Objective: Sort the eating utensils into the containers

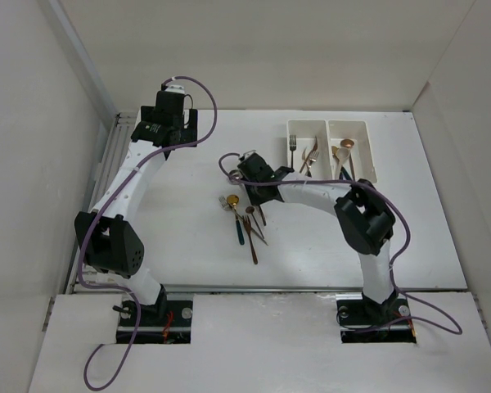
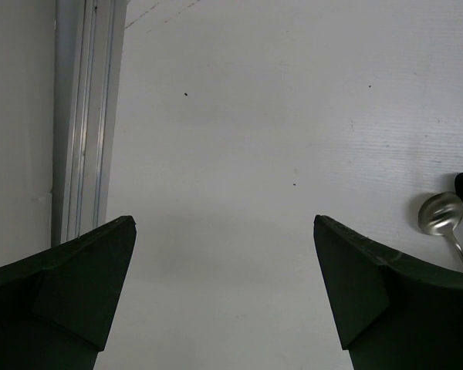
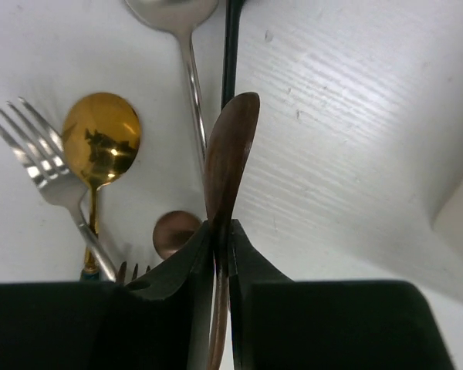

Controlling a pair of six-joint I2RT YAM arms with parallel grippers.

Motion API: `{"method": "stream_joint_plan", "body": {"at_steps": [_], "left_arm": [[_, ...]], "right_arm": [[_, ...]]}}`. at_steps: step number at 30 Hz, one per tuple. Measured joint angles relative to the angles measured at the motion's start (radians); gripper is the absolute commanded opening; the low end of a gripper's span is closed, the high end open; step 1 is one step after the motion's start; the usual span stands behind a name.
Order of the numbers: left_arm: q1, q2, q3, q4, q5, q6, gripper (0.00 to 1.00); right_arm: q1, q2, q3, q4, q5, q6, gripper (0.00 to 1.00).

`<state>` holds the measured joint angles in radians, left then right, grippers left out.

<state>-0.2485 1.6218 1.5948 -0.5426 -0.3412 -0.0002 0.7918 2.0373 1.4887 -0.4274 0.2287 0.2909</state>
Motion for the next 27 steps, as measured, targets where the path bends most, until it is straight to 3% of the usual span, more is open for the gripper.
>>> {"method": "stream_joint_plan", "body": {"at_steps": [17,21,25,27], "left_arm": [[0.000,0.000,0.000,0.000,0.013,0.000,1.00],[0.000,0.000,0.000,0.000,0.015,0.000,1.00],[0.000,0.000,-0.003,0.001,0.016,0.000,1.00],[0.000,0.000,-0.008,0.001,0.017,0.000,1.00]], "right_arm": [[-0.019,-0.141,0.000,-0.029,0.024,-0.026,0.00],[-0.146,-0.231,0.020,-0.037,0.044,-0.050,0.00],[-0.391,-0.277,0.111,-0.034,0.156,-0.100,0.00],[-0.504,-0.264,0.164,-0.036,0.218,-0.122,0.05]]}}
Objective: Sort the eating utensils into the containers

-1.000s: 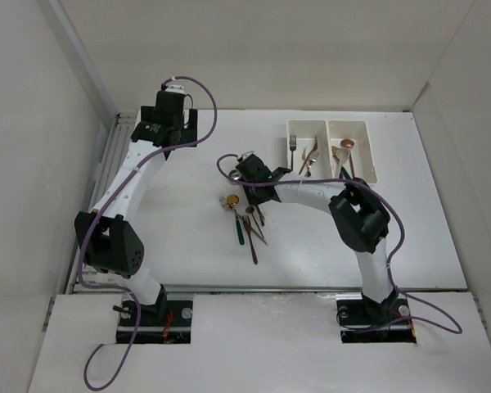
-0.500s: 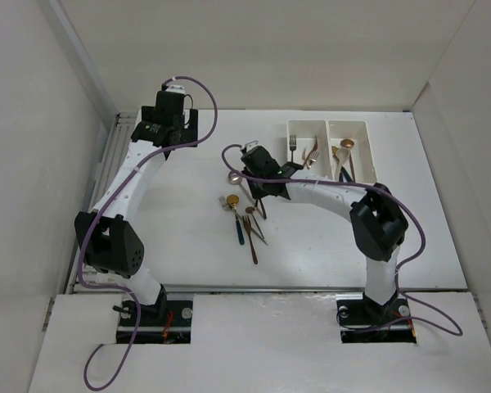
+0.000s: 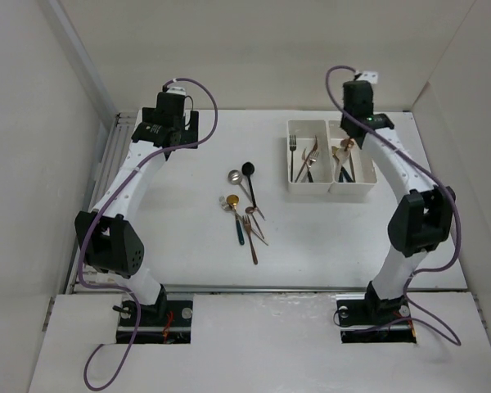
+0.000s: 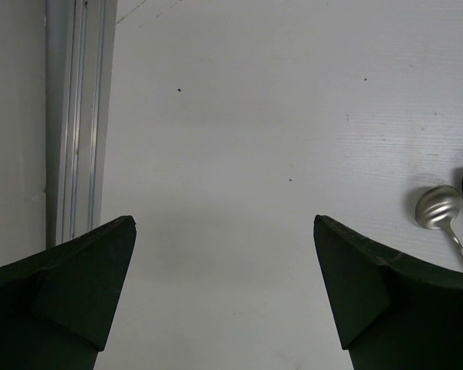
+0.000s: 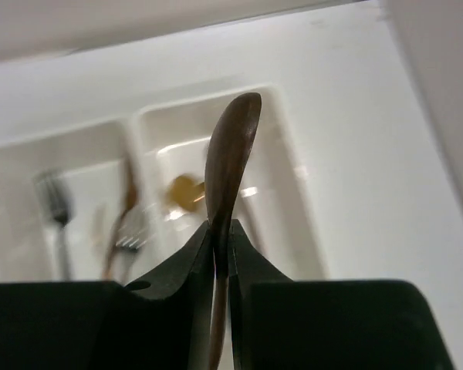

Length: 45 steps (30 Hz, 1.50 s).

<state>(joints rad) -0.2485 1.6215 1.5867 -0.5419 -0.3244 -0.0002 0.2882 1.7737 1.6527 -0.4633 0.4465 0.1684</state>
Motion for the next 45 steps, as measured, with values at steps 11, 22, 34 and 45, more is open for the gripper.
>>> {"method": "stream_joint_plan", "body": {"at_steps": [11,22,34,45], "left_arm": [[0.000,0.000,-0.005,0.000,0.002,0.004,1.00],[0.000,-0.002,-0.005,0.000,0.002,0.004,1.00],[0.000,-0.002,-0.005,0.000,0.002,0.004,1.00],[0.000,-0.002,-0.005,0.000,0.001,0.005,1.00]], "right_arm": [[-0.184,0.278,0.116,-0.085,0.126,-0.091,0.40],[-0.142,0.170,0.102,-0.116,0.028,-0.064,0.72],[0.421,0.177,0.072,0.001,-0.163,0.164,0.60],[0.391,0.497,0.161,-0.060,-0.202,0.280,0.51]]}}
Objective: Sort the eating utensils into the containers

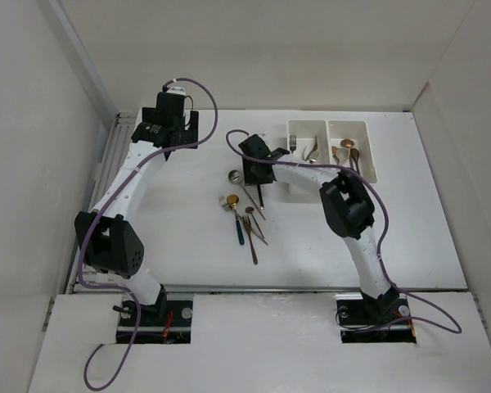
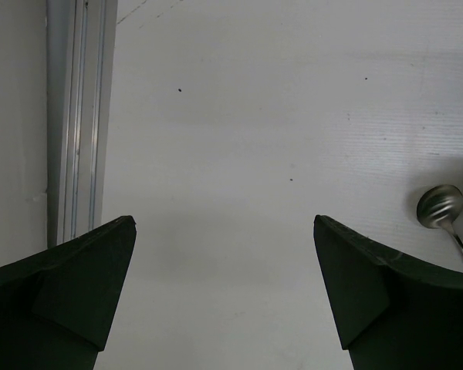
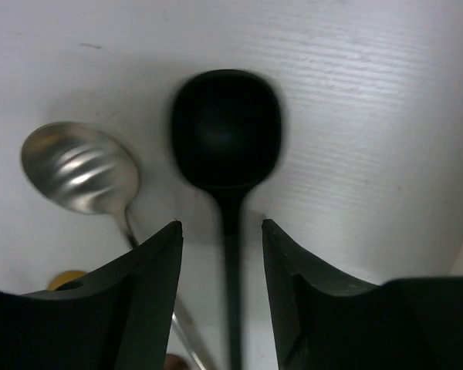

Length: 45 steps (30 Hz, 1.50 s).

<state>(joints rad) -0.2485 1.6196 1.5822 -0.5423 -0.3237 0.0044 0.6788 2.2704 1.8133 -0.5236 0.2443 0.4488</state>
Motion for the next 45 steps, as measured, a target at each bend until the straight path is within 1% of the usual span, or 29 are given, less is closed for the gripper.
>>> {"method": "stream_joint_plan", "body": {"at_steps": [2,3,5,6,7,8,9,13,17,20,23,25,28,31,33,36,37,38,39,40,42,45], "left_arm": [[0.000,0.000,0.000,0.000,-0.002,0.000,1.00],[0.000,0.000,0.000,0.000,-0.002,0.000,1.00],[0.000,0.000,0.000,0.000,-0.003,0.000,1.00],[0.000,0.000,0.000,0.000,-0.003,0.000,1.00],[0.000,0.000,0.000,0.000,-0.003,0.000,1.00],[0.000,0.000,0.000,0.000,-0.003,0.000,1.00],[0.000,0.000,0.000,0.000,-0.003,0.000,1.00],[0.000,0.000,0.000,0.000,-0.003,0.000,1.00],[0.000,0.000,0.000,0.000,-0.003,0.000,1.00],[0.000,0.000,0.000,0.000,-0.003,0.000,1.00],[0.000,0.000,0.000,0.000,-0.003,0.000,1.00],[0.000,0.000,0.000,0.000,-0.002,0.000,1.00],[0.000,0.000,0.000,0.000,-0.003,0.000,1.00],[0.000,0.000,0.000,0.000,-0.003,0.000,1.00],[0.000,0.000,0.000,0.000,-0.002,0.000,1.00],[0.000,0.000,0.000,0.000,-0.001,0.000,1.00],[0.000,0.000,-0.001,0.000,-0.001,0.000,1.00],[0.000,-0.001,-0.003,0.000,-0.001,0.000,1.00],[0.000,-0.002,-0.003,0.000,-0.001,0.000,1.00],[0.000,-0.002,-0.005,0.000,0.000,0.000,1.00],[0.000,-0.004,-0.010,0.001,0.000,0.000,1.00],[0.000,-0.013,-0.018,0.000,0.001,0.001,1.00]], "right_arm": [[0.003,0.001,0.004,-0.001,0.007,0.012,0.47],[0.003,0.001,0.004,0.000,0.011,0.016,0.40],[0.005,0.002,0.003,-0.001,0.009,0.020,0.33],[0.008,0.003,0.003,-0.001,0.010,0.023,0.27],[0.008,0.005,0.003,-0.002,0.010,0.024,0.12],[0.009,0.007,0.003,-0.002,0.014,0.023,0.02],[0.010,0.008,0.004,-0.002,0.022,0.026,0.00],[0.011,0.007,0.005,0.000,0.039,0.026,0.00],[0.015,-0.037,-0.028,0.000,0.064,-0.035,0.00],[0.011,-0.148,-0.069,0.012,0.099,-0.108,0.00],[-0.014,-0.332,-0.097,0.044,0.120,-0.187,0.00],[-0.070,-0.446,-0.095,0.089,0.127,-0.227,0.00],[-0.237,-0.553,-0.068,0.127,0.187,-0.273,0.00],[-0.418,-0.552,-0.057,0.131,0.264,-0.311,0.00],[-0.494,-0.511,-0.068,0.119,0.284,-0.330,0.00],[-0.535,-0.430,-0.106,0.100,0.275,-0.352,0.06],[-0.541,-0.400,-0.119,0.089,0.264,-0.358,0.13],[-0.543,-0.368,-0.130,0.078,0.256,-0.364,0.41],[-0.547,-0.341,-0.140,0.066,0.252,-0.367,0.55],[-0.550,-0.317,-0.145,0.056,0.250,-0.368,0.65],[-0.553,-0.284,-0.146,0.029,0.247,-0.372,0.74],[-0.555,-0.285,-0.146,0.007,0.237,-0.375,0.76]]}}
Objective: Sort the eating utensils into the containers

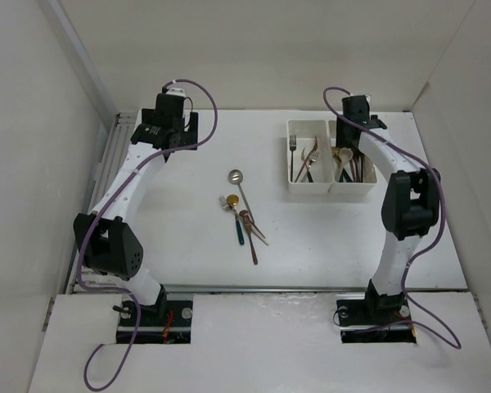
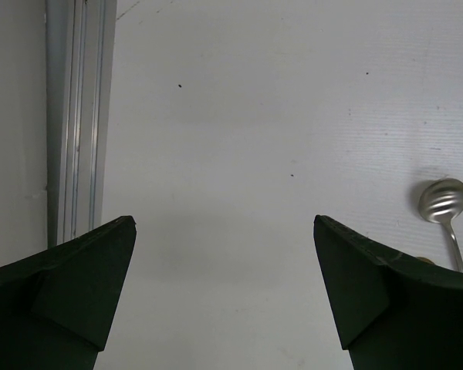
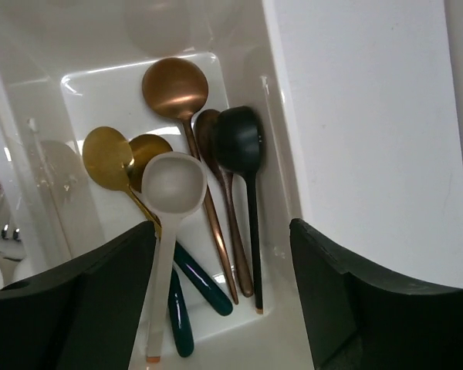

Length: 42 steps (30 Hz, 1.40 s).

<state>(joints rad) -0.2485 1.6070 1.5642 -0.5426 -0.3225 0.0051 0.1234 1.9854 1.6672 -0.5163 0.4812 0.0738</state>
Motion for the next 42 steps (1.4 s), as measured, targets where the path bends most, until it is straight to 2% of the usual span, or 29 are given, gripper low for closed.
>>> {"method": "stream_joint_plan", "body": {"at_steps": [4,7,8,9,13,15,18,20,24,26,29,33,35,41,42], "left_arm": [[0.000,-0.005,0.000,0.001,0.000,0.000,1.00],[0.000,-0.005,0.000,0.000,0.000,0.001,1.00],[0.000,-0.005,0.000,0.001,0.000,0.001,1.00],[0.000,-0.005,0.000,0.000,0.000,0.002,1.00],[0.000,-0.005,0.000,0.000,0.001,0.002,1.00],[0.000,-0.005,0.000,0.000,0.002,0.002,1.00],[0.000,-0.005,0.000,0.000,0.006,0.002,1.00],[0.000,-0.005,0.000,0.001,0.008,0.002,1.00],[0.001,-0.005,0.000,0.002,0.008,0.003,1.00],[0.001,-0.005,-0.001,0.003,0.007,0.003,1.00],[0.001,-0.005,-0.001,0.003,0.007,0.003,1.00],[0.001,-0.005,-0.002,0.004,0.005,0.003,1.00],[0.001,-0.005,-0.002,0.004,0.003,0.003,1.00],[0.001,-0.005,-0.003,0.004,0.005,0.003,1.00],[0.001,-0.005,-0.003,0.004,0.005,0.003,1.00]], "right_arm": [[0.017,-0.064,0.000,-0.001,-0.001,0.000,0.77],[0.090,-0.140,0.000,0.001,0.011,0.001,0.77],[0.134,-0.167,0.000,0.003,0.010,0.001,0.89],[0.188,-0.192,-0.002,0.009,0.005,0.005,0.92],[0.445,-0.218,-0.002,0.038,-0.090,0.030,0.92],[0.555,-0.176,0.001,0.048,-0.155,0.053,0.92],[0.650,-0.034,0.054,0.045,-0.229,0.094,0.85],[0.671,0.070,0.088,0.042,-0.271,0.124,0.84],[0.665,0.242,0.136,0.004,-0.295,0.171,0.71],[0.658,0.279,0.153,0.012,-0.294,0.193,0.69],[0.644,0.282,0.159,-0.005,-0.281,0.208,0.59],[0.642,0.279,0.126,0.003,-0.264,0.233,0.54],[0.644,0.256,0.081,0.034,-0.255,0.237,0.48],[0.656,0.218,0.017,0.053,-0.237,0.256,0.47],[0.659,0.218,0.017,0.051,-0.230,0.260,0.40]]}}
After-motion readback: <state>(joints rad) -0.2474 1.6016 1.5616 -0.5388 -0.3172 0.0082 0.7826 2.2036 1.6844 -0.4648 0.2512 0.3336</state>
